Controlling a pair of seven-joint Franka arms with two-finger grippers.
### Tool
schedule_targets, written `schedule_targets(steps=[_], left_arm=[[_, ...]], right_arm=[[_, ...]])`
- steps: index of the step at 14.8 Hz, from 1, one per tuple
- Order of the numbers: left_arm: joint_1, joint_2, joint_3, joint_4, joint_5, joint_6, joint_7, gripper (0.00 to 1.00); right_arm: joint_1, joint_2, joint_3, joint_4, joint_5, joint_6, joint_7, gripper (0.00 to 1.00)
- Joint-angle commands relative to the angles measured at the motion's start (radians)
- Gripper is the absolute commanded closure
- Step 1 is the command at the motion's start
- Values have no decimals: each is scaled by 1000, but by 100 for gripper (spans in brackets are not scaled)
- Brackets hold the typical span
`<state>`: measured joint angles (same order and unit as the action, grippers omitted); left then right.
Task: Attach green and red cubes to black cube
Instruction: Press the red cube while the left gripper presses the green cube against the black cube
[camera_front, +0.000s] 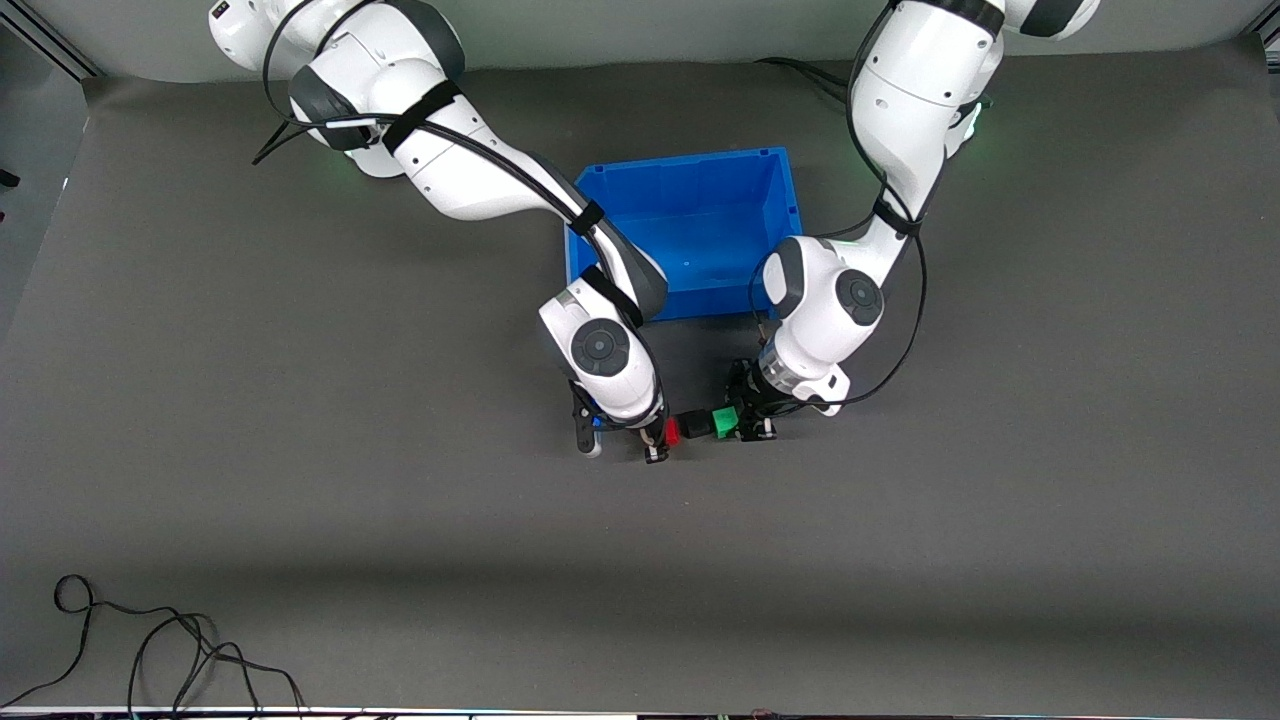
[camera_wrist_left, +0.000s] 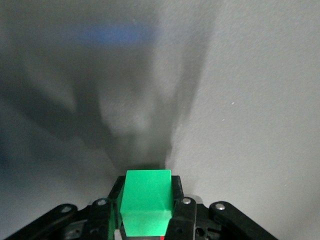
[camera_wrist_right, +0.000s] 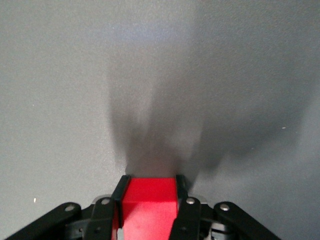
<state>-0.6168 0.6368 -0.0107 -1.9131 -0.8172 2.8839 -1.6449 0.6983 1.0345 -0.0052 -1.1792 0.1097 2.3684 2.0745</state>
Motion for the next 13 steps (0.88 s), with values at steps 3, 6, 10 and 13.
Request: schedule_targets(steps=[3, 6, 10, 13], left_arm=[[-35, 24, 6, 19, -16, 35, -32, 82], [-37, 32, 6, 43, -16, 37, -49, 82], [-50, 69, 8, 112, -16, 37, -95, 82], [-54, 81, 8, 126, -13, 37, -101, 76]], right_arm=[[6, 35, -1, 43, -16, -12, 36, 100], [1, 35, -1, 44, -16, -11, 33, 47], [-2, 33, -1, 46, -16, -9, 27, 7], [-19, 33, -1, 50, -15, -9, 19, 7]])
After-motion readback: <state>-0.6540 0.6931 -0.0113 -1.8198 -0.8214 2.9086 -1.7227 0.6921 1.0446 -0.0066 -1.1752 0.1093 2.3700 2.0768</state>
